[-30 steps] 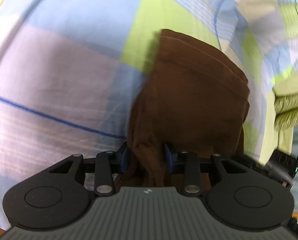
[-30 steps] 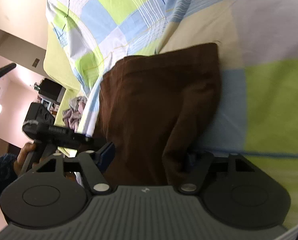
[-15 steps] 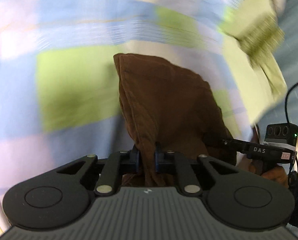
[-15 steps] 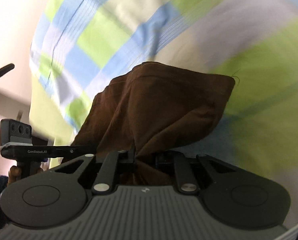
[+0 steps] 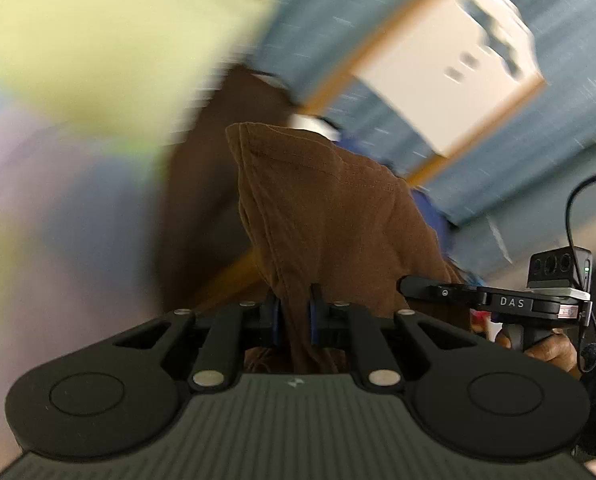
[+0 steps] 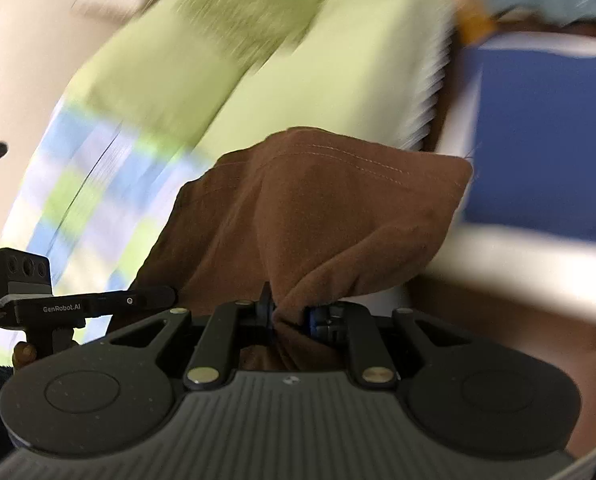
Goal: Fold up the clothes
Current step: 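Carry the shorts with both grippers over to the navy stack on the chair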
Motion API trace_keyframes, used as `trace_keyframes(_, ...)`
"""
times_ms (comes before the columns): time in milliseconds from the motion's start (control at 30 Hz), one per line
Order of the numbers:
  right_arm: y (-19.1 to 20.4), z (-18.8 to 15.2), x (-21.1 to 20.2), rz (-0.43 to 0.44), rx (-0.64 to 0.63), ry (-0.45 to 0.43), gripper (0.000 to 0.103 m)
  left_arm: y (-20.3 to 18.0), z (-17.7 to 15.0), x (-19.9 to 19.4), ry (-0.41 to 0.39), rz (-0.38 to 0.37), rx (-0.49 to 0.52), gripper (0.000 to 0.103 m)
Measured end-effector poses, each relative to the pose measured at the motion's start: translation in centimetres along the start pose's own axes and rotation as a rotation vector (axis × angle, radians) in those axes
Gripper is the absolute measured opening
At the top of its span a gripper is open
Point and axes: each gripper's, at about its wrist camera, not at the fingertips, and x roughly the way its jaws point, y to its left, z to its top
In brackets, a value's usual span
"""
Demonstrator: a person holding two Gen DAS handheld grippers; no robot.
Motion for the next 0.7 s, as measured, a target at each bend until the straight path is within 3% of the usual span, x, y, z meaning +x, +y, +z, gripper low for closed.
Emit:
trace_keyframes(133,-8.8,5.2,-5.7,-0.089,0.006,-0.125,0.013,-5.5,3.8,9.3,-0.008,-0.040,0.098,0.013)
trace_keyframes(300,-17.1,9.4,-7.7,-0.111,0.030,-0.183,0.013,-8.8,6.8,17.3,0.002,-0.030,0.154,0.013)
trace_keyframes(433,-20.4,10.3,-6.6,-0.091,0.043,-0.186,0.013,-8.8,7.1,18.9,0.025,-0.003,0.153,0.013)
trace_keyframes(700,-23.2,9.6,-3.2,-0.087,0.084,-0.182,0.014,-6.9,6.5,20.1,0.049,0.054,0.186,0.017)
